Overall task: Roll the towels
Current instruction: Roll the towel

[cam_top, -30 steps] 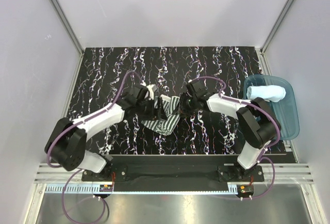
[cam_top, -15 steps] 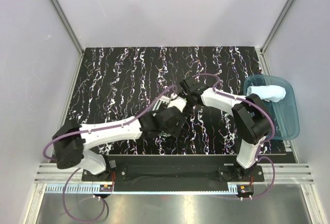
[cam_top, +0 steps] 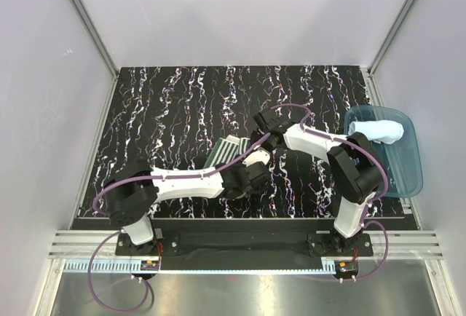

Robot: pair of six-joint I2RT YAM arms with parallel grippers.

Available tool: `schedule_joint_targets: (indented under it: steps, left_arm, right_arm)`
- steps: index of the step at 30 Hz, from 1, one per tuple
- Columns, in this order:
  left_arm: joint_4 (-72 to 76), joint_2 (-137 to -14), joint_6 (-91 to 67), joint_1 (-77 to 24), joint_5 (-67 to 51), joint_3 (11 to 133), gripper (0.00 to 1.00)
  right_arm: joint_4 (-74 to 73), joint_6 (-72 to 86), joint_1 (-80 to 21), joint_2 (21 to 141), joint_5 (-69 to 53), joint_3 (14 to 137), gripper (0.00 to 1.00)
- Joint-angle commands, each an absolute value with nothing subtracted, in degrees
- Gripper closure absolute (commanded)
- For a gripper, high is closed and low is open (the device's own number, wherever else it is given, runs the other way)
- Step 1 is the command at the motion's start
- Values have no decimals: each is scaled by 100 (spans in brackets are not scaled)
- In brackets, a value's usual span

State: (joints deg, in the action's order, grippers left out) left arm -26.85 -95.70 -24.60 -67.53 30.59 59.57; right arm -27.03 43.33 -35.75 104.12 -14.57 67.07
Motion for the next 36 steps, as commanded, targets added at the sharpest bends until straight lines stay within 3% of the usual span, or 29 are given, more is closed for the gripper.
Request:
schedule_joint_targets:
  steps: [1, 6, 8, 9, 13, 16, 27, 36]
  left_arm:
    - [-2531, -9782, -2549, -6750, 3349, 5994, 43]
    - [-2295, -9791, -2689, -6645, 3191, 5643, 47]
    - [-2189, -9686, -2725, -6557, 3077, 5389, 50]
    - [-2101, -9651, -2751, -6522, 3015, 5327, 51]
    - [-1995, -9449, -2751, -6425, 2848, 5080, 53]
    - [-1969, -9264, -2760, -6337, 2769, 4922, 53]
    - [-1486, -8658, -2882, -5863, 1777, 4404, 54]
    - [-203, -7989, -3269, -4659, -535, 3543, 53]
  right_arm:
    - [-3129, 4096, -3665, 10512, -1529, 6750, 80]
    - [-3138, 4043, -3656, 10442, -1617, 6688, 71]
    - [-3199, 4034, -3648, 10415, -1591, 6697, 62]
    - [-3208, 4034, -3647, 10363, -1539, 6706, 51]
    - [-3348, 4113, -3569, 10161, -1275, 6715, 32]
    - [-3419, 4184, -3367, 9862, -1081, 6697, 23]
    - [-3473, 4148, -2505, 8220, -527, 6224, 17]
    - [-2980, 3946, -2505, 8095, -1150, 5608, 17]
